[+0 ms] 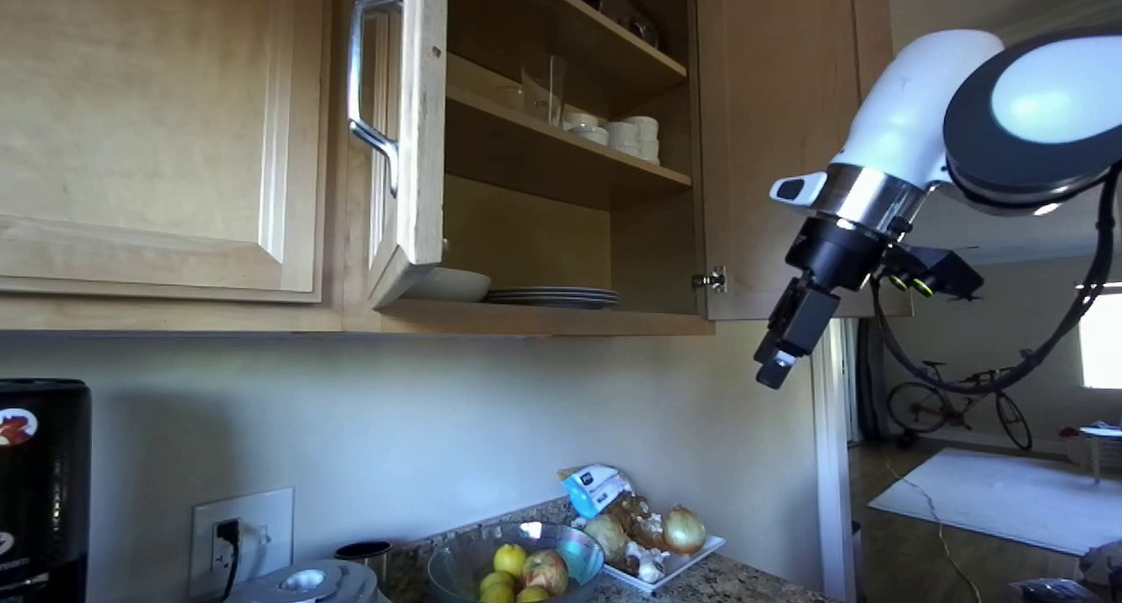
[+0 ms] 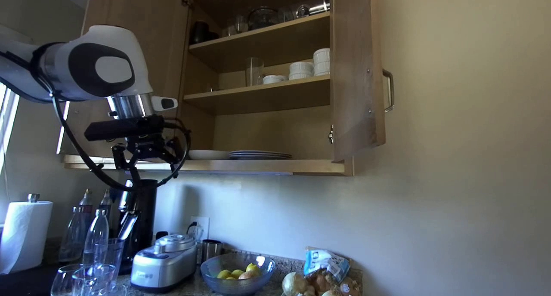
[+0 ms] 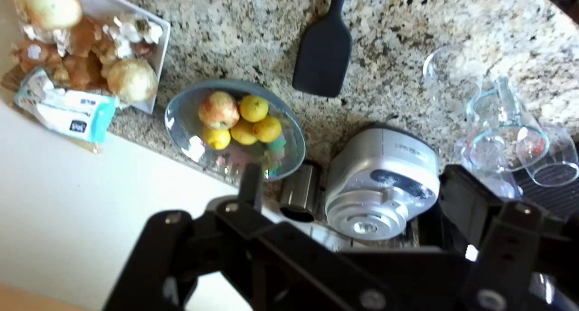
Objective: Close the left and right cupboard doors
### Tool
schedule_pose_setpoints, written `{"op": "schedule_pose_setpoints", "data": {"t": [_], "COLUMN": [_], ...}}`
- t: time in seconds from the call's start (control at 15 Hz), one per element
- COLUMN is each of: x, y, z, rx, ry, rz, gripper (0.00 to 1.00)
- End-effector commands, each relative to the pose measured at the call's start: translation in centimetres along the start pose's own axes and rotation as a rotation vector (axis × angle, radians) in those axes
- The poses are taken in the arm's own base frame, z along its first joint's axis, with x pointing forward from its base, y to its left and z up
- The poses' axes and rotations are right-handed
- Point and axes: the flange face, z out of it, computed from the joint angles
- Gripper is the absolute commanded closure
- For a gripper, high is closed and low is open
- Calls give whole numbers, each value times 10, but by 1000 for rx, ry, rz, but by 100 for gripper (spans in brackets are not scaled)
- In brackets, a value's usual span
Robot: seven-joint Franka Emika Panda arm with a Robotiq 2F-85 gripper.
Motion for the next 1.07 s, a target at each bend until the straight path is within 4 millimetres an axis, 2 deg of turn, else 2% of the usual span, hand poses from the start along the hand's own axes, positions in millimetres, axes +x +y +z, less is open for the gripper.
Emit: {"op": "schedule_pose_setpoints", "data": {"t": [0.0, 0.53, 0.73, 1.0], "x": [37, 120, 139, 160], "y": [-25, -101, -128, -145], "z": [-14, -42, -52, -62], "rx": [0, 50, 128, 225], "ry": [127, 338, 371, 375], "rz": [-54, -244, -273, -277], "gripper": [0, 0, 0, 0]}}
